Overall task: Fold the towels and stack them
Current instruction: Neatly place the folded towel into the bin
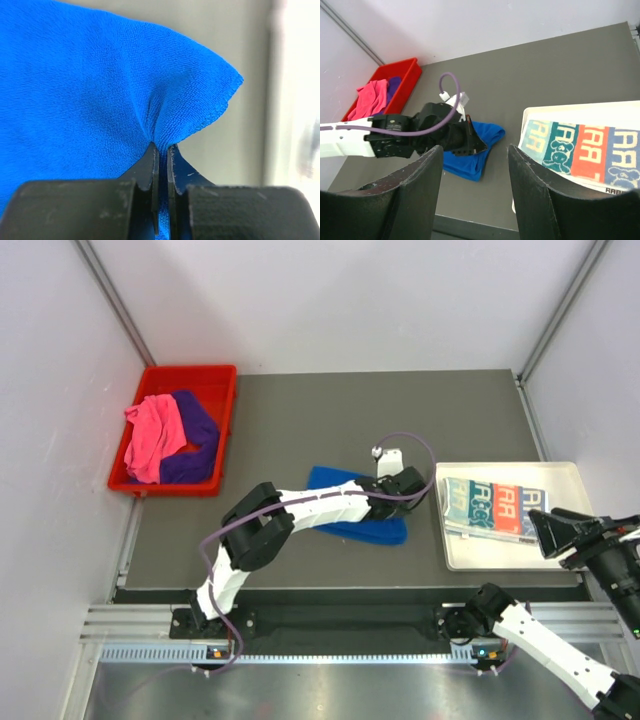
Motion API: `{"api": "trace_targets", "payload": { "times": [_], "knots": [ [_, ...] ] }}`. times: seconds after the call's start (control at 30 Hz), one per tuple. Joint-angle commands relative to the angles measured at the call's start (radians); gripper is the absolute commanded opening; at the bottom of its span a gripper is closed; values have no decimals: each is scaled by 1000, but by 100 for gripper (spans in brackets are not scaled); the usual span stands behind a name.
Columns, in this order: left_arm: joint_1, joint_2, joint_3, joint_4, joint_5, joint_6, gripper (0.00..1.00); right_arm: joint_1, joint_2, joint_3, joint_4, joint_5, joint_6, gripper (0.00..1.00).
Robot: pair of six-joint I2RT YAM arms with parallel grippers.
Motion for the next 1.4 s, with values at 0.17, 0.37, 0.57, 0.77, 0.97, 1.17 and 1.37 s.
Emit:
{"api": "trace_targets", "payload": {
  "times": [0.17,0.37,0.57,0.77,0.97,1.17,1.37],
  "knots": [
    [-25,-125,55,216,90,-93,0,9,34,54,11,32,-33,55],
    [-31,-135,101,252,124,-86,0,11,39,65,8,43,-38,55],
    [-53,-155,130,284,137,-93,0,12,39,74,-3,46,-42,55],
    [-70,-141,190,315,187,-110,0,12,40,108,-4,71,-53,55],
    [-86,-135,250,315,191,-131,0,15,51,134,-6,87,-71,55],
    [-114,-129,313,315,153,-132,0,17,58,154,-7,97,-79,55],
    [-139,-136,363,304,108,-116,0,15,60,154,-6,97,-79,54]
  ]
}}
